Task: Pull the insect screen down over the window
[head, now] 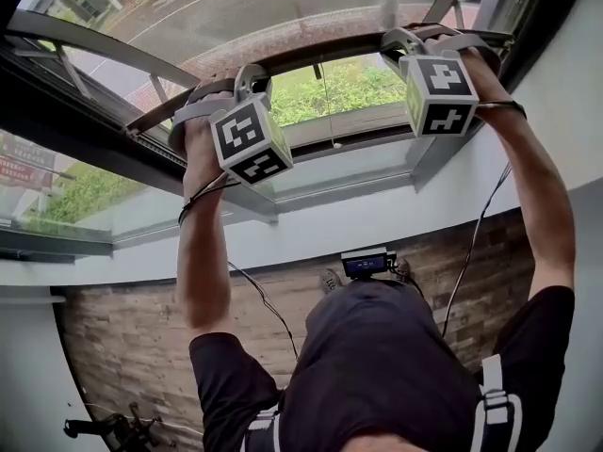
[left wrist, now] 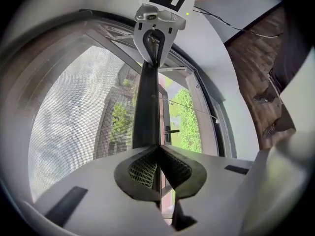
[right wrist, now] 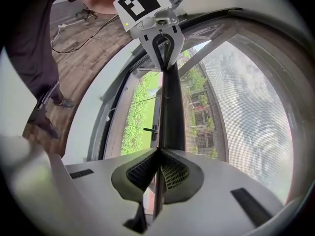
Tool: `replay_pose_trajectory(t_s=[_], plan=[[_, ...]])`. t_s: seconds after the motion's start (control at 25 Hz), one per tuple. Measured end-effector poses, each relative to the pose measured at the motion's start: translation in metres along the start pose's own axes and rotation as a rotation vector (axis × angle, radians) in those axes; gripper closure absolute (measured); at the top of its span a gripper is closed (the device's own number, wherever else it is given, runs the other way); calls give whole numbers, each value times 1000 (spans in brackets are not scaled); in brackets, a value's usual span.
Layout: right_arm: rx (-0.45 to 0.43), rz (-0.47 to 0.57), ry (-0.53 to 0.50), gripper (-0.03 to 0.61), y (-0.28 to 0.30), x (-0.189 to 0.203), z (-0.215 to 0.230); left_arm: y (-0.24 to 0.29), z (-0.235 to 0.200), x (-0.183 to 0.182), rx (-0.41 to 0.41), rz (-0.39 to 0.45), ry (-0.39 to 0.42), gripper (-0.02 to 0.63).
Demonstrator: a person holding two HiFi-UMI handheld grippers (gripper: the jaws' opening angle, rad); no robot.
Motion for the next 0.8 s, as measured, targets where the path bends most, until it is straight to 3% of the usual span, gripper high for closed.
replay_pose_trajectory(t_s=[0.4,0.8], plan=[[-28,-10,7,555,11,1,-21,16,17,3,42,-18,-7,594],[-119,-16,9,555,30,2,-61,41,52,8,137,-20,-28,595]])
Point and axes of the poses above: the fingertips, and each gripper's own axes: y forward along the fingers, z to its right, x out of its underside, the point moved 4 cm from there along -y, backward along the fingers, and after that the axes turned 9 degrees about x, right-handed, at the moved point
